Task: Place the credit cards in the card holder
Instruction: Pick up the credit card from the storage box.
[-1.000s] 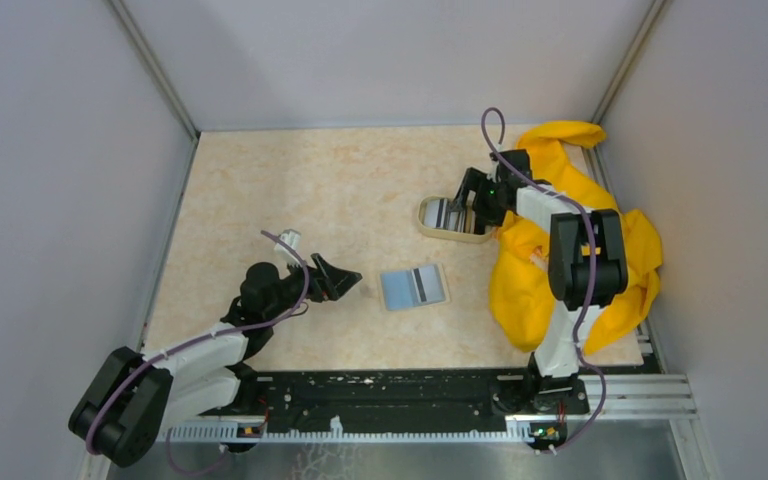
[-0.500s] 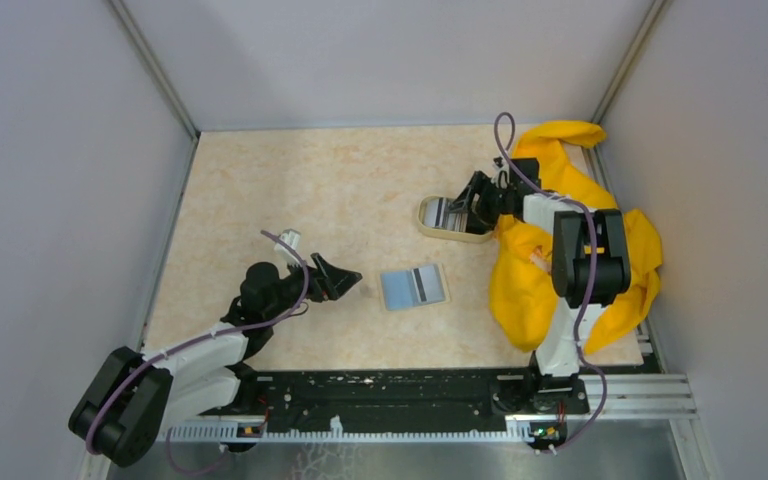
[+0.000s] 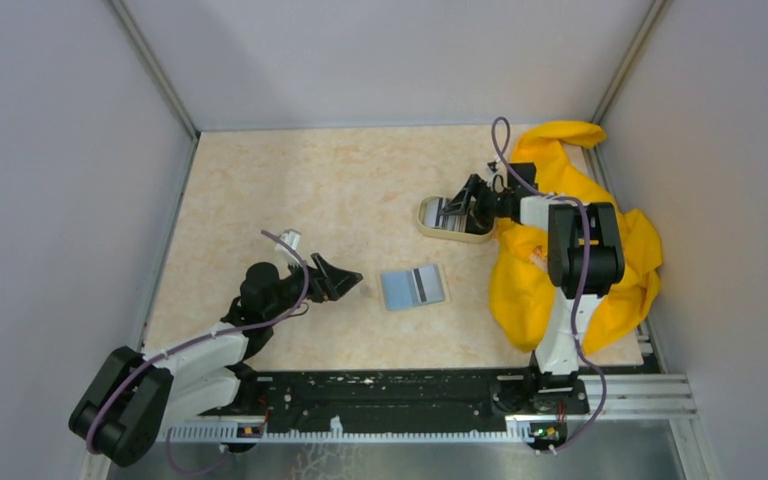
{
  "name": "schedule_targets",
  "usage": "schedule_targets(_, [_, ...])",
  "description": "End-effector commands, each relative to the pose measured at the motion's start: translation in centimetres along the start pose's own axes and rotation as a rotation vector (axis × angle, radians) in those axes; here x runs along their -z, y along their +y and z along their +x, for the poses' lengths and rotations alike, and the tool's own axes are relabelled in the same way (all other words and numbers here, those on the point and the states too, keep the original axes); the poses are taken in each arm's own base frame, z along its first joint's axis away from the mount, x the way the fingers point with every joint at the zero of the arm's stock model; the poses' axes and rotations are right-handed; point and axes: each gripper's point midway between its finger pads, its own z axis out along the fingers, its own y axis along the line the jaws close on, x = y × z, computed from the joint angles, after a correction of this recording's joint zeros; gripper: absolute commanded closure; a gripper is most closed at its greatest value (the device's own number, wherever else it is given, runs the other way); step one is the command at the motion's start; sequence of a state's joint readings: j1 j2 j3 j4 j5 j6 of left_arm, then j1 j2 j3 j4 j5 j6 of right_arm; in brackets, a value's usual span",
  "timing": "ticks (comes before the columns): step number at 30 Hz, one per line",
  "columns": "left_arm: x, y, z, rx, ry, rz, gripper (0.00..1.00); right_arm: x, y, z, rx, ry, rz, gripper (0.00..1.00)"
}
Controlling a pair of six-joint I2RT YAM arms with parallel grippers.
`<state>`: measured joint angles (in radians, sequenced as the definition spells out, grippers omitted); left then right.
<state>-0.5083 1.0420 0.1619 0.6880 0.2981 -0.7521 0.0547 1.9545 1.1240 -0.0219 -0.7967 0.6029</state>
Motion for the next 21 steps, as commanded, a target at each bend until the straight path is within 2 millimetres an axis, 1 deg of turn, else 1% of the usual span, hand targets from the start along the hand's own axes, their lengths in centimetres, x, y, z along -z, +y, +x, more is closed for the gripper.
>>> schedule_targets(1, [0.0,-0.6,-0.4,-0.002,-0.013,0.031,0.01,0.7,2.4,-1.3,0.074,-0.015,-0.059,0.31])
schedule_targets(5, [-0.1,-0.5,-0.3,-0.001,-0.01,0.029,0.01,2.0,3.2,-1.9,0.101,-0.042,-0.063,0.33])
schedule_targets(9, [-0.1,-0.5,-0.2,-0.001,-0.008,0.029,0.02,3.1,3.5,-2.3,0.108,-0.058,-0.079,0.34])
schedule_targets(16, [0.0,-0.6,-0.2,0.003,-0.008,0.034,0.02,3.9,3.8,-2.3,0.115,-0.063,-0.086,0.34])
schedule_targets(18, [0.1,-0.6,-0.2,0.004,-0.008,0.034,0.02,4.7,3.1,-3.0,0.102,-0.086,-0.07,0.34])
schedule_targets(21, [0.1,-0.7,-0.2,0.003,-0.01,0.036,0.02,4.9,2.5,-3.2,0.112,-0.092,-0.036,0.35])
